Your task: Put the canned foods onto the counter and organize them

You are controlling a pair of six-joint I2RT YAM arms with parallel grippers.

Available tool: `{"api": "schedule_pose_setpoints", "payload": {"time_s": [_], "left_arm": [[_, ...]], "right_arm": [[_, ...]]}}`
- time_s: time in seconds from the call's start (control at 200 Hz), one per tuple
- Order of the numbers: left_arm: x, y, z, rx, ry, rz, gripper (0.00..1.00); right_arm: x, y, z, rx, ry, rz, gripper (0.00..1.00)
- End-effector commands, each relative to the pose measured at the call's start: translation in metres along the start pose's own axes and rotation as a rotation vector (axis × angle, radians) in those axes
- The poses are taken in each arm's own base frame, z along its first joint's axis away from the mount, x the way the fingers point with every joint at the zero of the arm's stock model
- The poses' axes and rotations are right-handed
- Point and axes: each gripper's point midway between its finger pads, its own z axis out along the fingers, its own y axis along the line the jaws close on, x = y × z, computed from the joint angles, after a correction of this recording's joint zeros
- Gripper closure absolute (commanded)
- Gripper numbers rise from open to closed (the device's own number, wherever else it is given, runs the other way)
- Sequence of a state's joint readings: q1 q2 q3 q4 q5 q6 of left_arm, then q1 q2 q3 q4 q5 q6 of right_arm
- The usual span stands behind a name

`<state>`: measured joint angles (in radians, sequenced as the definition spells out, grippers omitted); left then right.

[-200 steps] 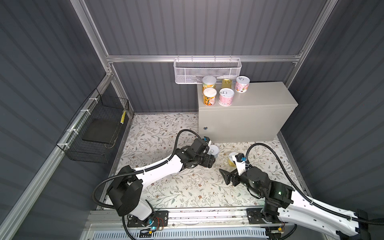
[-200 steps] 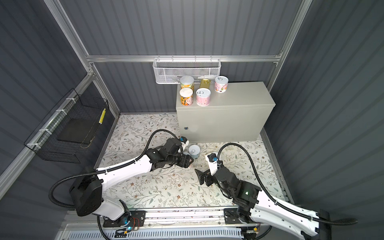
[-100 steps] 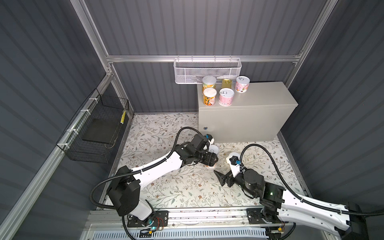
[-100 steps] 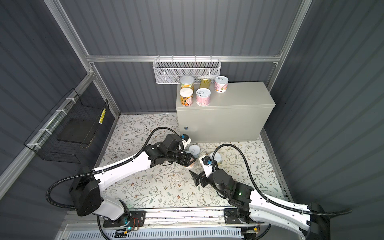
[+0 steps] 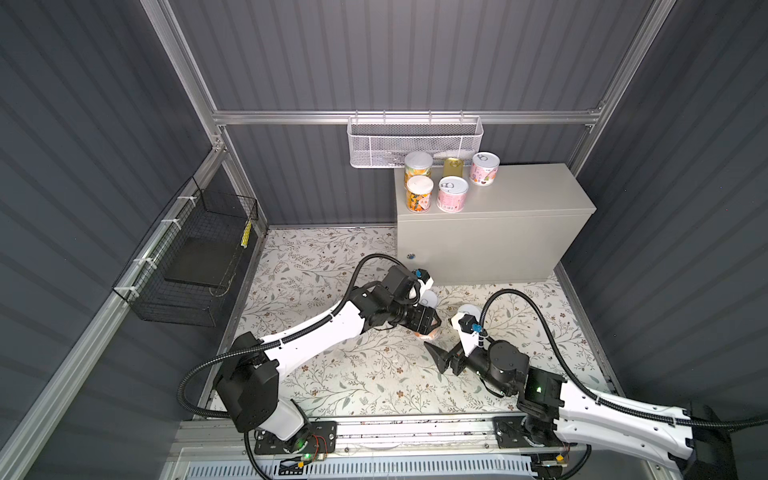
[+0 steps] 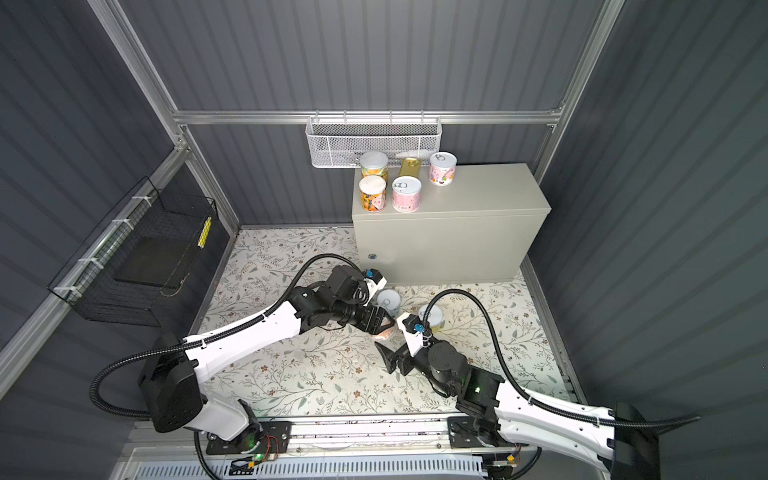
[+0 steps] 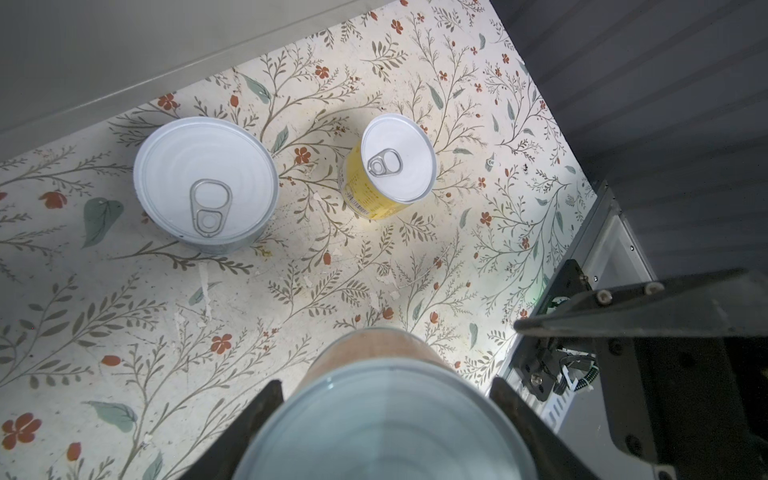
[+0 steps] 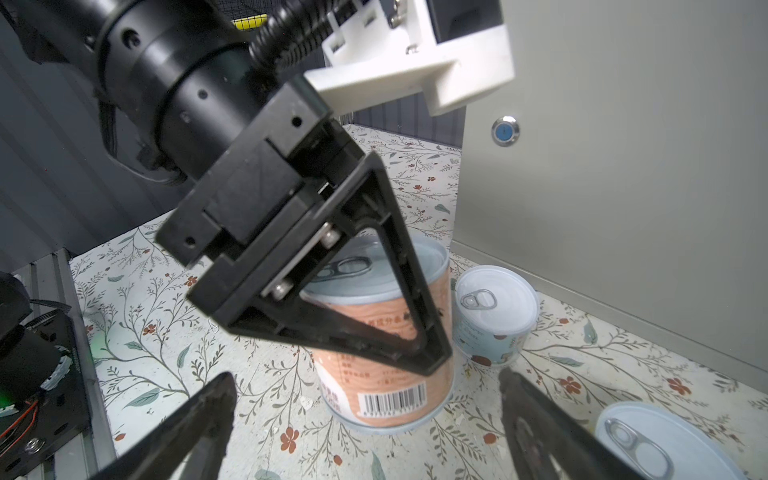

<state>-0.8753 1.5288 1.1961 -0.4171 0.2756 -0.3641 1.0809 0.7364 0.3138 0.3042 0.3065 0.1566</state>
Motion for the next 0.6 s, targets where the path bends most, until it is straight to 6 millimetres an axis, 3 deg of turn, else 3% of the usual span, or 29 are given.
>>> {"api": "schedule_pose_setpoints", "payload": {"time_s": [0.0, 0.595], "left_arm": [[-0.025, -0.025, -0.026, 0.072, -0.079, 0.062, 0.52], [-0.023, -0.044, -0.032, 0.18, -0.074, 0.057, 0.52]], "right_arm": [[-0.001, 0.004, 0.001, -0.018, -0.02, -0.001, 0.01], [-0.003, 0.009, 0.005, -0.038, -0.033, -0.003, 0.01]]}}
